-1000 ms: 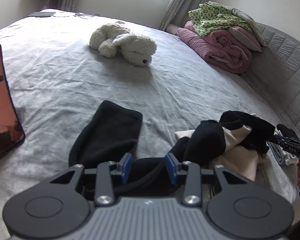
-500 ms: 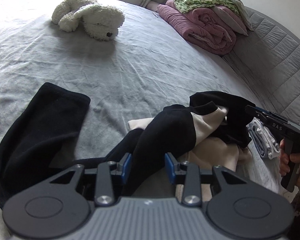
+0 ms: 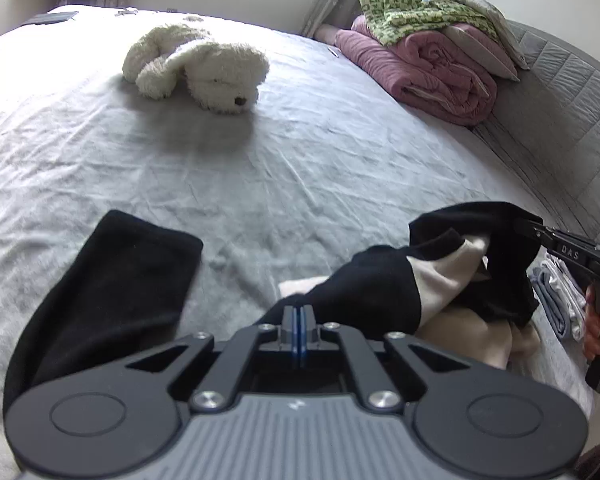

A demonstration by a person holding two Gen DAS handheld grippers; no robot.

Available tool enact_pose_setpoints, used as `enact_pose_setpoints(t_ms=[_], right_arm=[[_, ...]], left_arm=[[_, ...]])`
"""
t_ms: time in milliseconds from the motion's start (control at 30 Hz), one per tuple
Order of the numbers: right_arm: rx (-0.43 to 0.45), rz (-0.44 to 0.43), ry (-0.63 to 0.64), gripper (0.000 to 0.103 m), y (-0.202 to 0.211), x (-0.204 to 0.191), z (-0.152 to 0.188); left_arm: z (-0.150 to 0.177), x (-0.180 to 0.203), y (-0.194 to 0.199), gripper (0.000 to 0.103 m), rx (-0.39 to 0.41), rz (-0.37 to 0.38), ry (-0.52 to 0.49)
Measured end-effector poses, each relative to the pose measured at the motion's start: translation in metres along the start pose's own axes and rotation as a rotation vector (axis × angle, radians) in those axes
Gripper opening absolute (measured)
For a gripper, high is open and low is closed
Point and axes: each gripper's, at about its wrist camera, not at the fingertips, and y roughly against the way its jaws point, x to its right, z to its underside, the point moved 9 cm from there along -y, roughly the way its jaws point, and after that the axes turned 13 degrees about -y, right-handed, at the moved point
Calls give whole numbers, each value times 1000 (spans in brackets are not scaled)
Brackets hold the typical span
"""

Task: Fold clothes
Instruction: 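Spread the sweatshirt flat on the bed and release both grippers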

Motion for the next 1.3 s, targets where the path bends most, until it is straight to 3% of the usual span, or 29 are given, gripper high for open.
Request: enact_pose_setpoints(t_ms=[100,433,700,1000,1300], right_arm=[[34,23,-23,6,0,3,-11],[130,48,-13,6,-17,8,-60],[203,53,-55,6,-51,17,-101],[191,116,-86,6,-112,42,-117],[58,202,-82,6,-186,75,-91]], left_arm=[[-26,-10,1,1,62,-66,-14],[-104,-37,-20,0,157,-203,-75],[-174,-53,-36,0,248,-326,-140],[-222,-68,-92,0,247,-437,-206],[-216,-84,-170,1,161,-498,-192]])
